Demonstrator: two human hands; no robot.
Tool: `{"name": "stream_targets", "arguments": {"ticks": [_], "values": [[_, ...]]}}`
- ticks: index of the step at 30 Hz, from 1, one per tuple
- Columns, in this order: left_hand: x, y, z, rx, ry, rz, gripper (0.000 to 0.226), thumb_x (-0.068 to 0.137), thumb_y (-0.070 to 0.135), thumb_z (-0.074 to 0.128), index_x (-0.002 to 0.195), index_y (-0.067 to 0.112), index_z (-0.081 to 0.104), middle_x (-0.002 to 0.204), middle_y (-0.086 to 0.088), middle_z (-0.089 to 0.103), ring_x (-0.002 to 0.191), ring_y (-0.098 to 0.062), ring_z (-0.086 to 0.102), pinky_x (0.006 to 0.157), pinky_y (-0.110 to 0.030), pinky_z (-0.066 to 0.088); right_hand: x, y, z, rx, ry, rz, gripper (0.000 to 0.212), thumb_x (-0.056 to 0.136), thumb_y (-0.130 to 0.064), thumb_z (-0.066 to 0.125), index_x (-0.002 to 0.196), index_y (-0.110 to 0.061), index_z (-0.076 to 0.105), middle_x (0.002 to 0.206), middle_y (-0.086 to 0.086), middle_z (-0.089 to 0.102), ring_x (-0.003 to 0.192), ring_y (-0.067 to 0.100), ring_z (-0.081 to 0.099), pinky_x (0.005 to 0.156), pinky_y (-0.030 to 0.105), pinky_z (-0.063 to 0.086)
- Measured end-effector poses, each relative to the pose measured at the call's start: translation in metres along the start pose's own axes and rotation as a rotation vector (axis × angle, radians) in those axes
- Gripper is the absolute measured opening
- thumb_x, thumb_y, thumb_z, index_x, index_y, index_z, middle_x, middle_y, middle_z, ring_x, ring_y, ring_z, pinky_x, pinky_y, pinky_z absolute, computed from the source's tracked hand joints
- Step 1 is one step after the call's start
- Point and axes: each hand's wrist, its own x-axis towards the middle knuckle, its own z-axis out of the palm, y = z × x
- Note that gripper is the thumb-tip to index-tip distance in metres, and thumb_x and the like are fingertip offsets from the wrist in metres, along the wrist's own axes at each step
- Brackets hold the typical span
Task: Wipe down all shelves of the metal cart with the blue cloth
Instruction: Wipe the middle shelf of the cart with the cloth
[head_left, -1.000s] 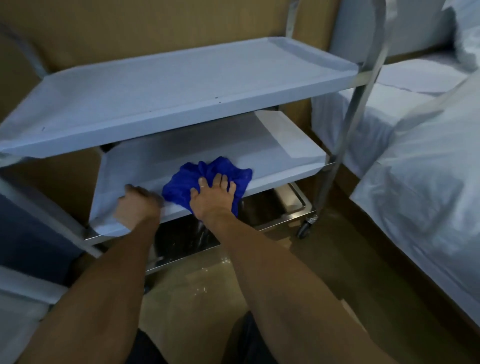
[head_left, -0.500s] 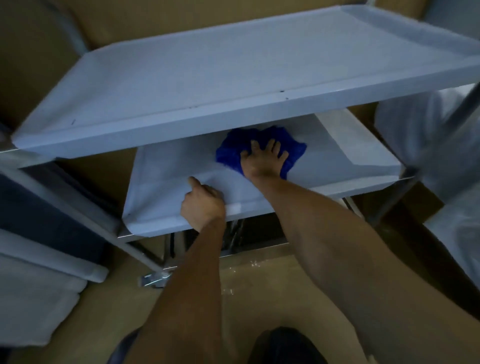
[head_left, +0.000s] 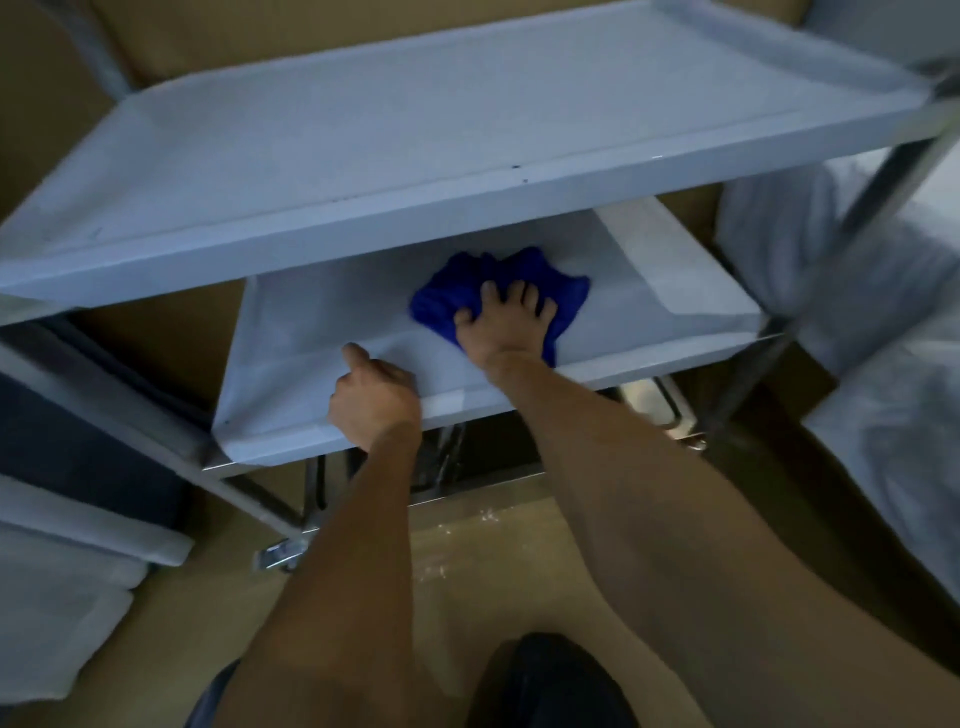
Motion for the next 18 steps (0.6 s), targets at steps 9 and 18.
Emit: {"name": "stream_targets", "arguments": {"ticks": [9, 18], "values": [[-0.010, 0.000, -0.017, 0.012, -0.104, 0.055, 0.021, 0.098, 0.025, 0.045, 0.111, 0.009, 0.049, 0.091, -0.020, 0.064, 0.087, -0.038, 0.061, 0.070, -0.039, 0.040, -0.080, 0.078, -0.022, -0.033, -0.021, 0.060, 0.056, 0.104, -0.051, 0.013, 0.155, -0.029, 0.023, 0.163, 0.018, 0.017, 0.151, 0.036, 0.011, 0.121, 0.054, 0.004], [0.012, 0.007, 0.000, 0.196, -0.152, 0.094, 0.028, 0.097, 0.031, 0.043, 0.103, 0.005, 0.051, 0.093, -0.022, 0.066, 0.085, -0.040, 0.063, 0.069, -0.039, 0.044, 0.036, 0.091, -0.027, 0.020, 0.012, 0.375, 0.061, 0.103, -0.050, 0.015, 0.158, -0.024, 0.016, 0.163, 0.027, 0.003, 0.150, 0.043, 0.001, 0.120, 0.057, 0.002]]}}
